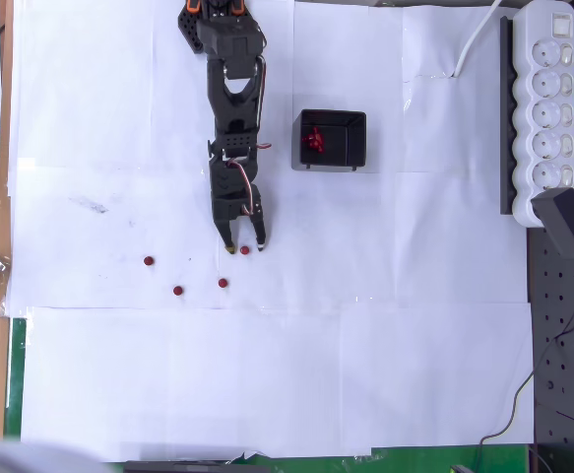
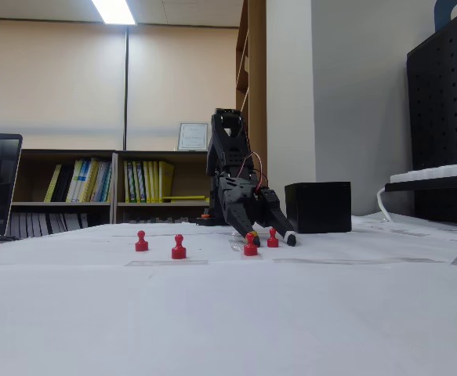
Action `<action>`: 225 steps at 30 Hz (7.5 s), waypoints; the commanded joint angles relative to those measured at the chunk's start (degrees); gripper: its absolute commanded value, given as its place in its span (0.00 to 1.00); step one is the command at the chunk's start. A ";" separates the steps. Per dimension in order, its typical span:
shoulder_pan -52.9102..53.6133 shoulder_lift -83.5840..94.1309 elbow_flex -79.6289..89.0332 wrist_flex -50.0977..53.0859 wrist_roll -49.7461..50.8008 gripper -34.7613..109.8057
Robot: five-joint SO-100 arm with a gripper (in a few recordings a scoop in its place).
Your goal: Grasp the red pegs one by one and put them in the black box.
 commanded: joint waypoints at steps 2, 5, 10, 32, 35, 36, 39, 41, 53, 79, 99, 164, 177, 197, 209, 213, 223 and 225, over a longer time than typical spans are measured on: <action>-1.14 0.26 2.72 -0.97 -0.62 0.37; -1.14 0.26 2.72 -1.05 -0.79 0.34; -1.23 0.26 2.72 -1.05 -0.88 0.34; -0.53 -3.78 2.64 9.14 -2.11 0.24; -0.44 -12.66 8.09 38.32 -1.85 0.24; -0.62 -14.41 12.92 52.03 -2.46 0.24; -2.29 -18.63 23.82 78.13 -6.59 0.24; -4.22 -21.01 29.88 90.62 -8.88 0.24; -27.33 -24.52 69.87 132.36 -28.65 0.24; -35.33 -21.45 38.32 115.84 -25.31 0.35; 15.73 -54.05 -1.14 76.03 7.12 0.37; 23.73 8.26 17.75 8.17 -1.58 0.36; 23.55 8.44 17.75 7.82 -1.41 0.30; 20.48 -10.28 31.29 80.16 2.81 0.24; -8.88 -25.31 62.93 132.36 -12.92 0.24; -18.81 -27.42 66.27 132.28 -16.88 0.24; -34.72 -28.92 45.62 117.60 -18.72 0.24; -36.04 -28.74 41.22 114.26 -18.81 0.24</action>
